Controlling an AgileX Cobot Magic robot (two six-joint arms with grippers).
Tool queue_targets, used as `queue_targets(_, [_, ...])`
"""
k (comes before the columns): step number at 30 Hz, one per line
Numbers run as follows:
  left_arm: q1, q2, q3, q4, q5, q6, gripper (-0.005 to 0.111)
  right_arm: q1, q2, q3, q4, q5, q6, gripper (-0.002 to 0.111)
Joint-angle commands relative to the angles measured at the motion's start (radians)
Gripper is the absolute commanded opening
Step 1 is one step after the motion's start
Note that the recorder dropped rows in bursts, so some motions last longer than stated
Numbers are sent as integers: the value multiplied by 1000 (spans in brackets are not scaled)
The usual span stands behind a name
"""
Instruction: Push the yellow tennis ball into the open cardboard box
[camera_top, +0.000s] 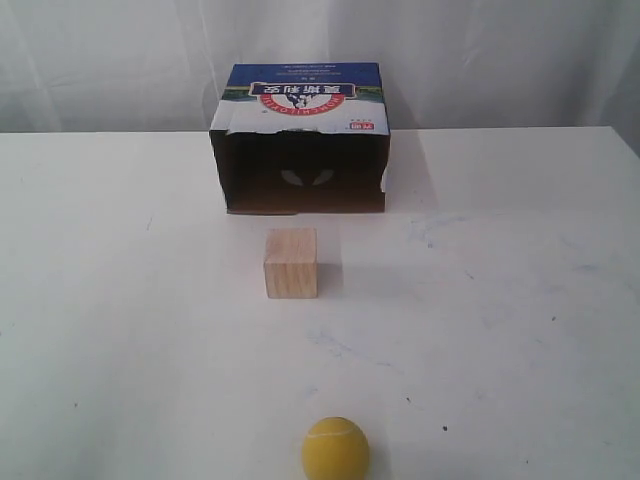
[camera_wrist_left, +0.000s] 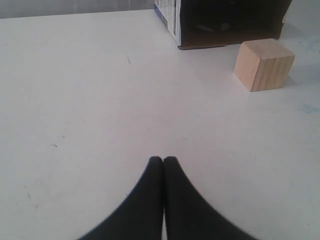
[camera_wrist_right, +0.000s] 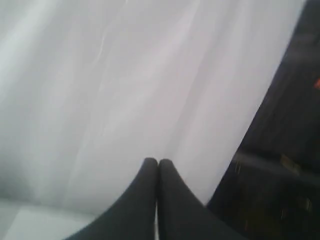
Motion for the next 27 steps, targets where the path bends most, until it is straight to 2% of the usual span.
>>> queue_targets(1, [-5, -5, 3, -11, 3, -2, 0, 11, 290, -231, 75, 717, 202, 0])
queue_targets(2, [-5, -5, 3, -11, 3, -2, 0, 31, 321, -260, 106, 812, 169, 0])
queue_targets(3, [-5, -5, 3, -11, 3, -2, 0, 79, 336, -277, 172, 900, 50, 0])
queue_targets(5, [-5, -5, 3, -11, 3, -2, 0, 154, 309, -277, 259, 967, -16, 0])
queue_targets(12, [-5, -5, 3, -11, 3, -2, 0, 468, 216, -204, 464, 1121, -18, 0])
queue_targets(13, [-5, -5, 3, -11, 3, -2, 0, 558, 216, -145, 510, 1118, -16, 0])
queue_targets(15, [-5, -5, 3, -11, 3, -2, 0, 666, 225, -38, 508, 1037, -11, 0])
queue_targets(17, [-5, -5, 3, -11, 3, -2, 0, 722, 236, 68, 508, 923, -6, 0])
queue_targets(21, [-4, -5, 3, -11, 3, 1, 0, 758, 228, 197, 536, 691, 105, 0])
queue_targets(24, [-4, -5, 3, -11, 3, 1, 0, 788, 248, 260, 585, 613, 121, 0])
queue_targets(27, [-4, -5, 3, -11, 3, 1, 0, 886, 246, 292, 632, 595, 103, 0])
